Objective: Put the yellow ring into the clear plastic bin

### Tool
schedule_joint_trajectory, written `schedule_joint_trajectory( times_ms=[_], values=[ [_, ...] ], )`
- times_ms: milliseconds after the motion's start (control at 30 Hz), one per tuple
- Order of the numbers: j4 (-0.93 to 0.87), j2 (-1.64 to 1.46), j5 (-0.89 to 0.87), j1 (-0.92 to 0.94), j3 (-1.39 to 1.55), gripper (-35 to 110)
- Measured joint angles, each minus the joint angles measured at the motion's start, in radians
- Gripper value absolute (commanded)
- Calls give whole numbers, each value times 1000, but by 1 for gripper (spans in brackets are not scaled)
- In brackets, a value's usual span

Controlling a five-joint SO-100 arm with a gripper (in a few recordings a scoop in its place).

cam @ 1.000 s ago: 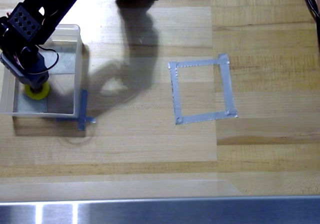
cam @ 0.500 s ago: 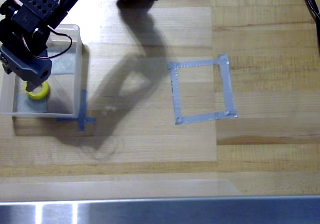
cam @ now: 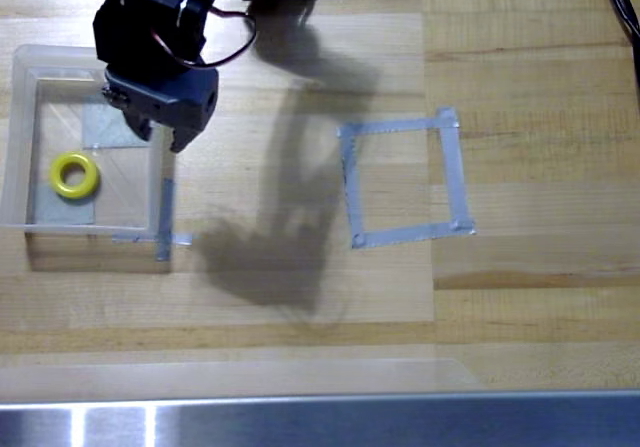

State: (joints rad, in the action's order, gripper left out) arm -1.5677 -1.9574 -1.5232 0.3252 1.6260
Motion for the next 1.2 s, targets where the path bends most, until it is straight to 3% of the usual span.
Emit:
schedule_joint_trajectory(
  times_ms=[233, 433, 733, 1200],
  values=[
    [-52, -97, -8, -196, 156, 0],
    [26, -172, -54, -307, 420, 0],
    [259, -472, -95, -316, 868, 0],
    [282, -882, -112, -321, 1227, 0]
  ],
)
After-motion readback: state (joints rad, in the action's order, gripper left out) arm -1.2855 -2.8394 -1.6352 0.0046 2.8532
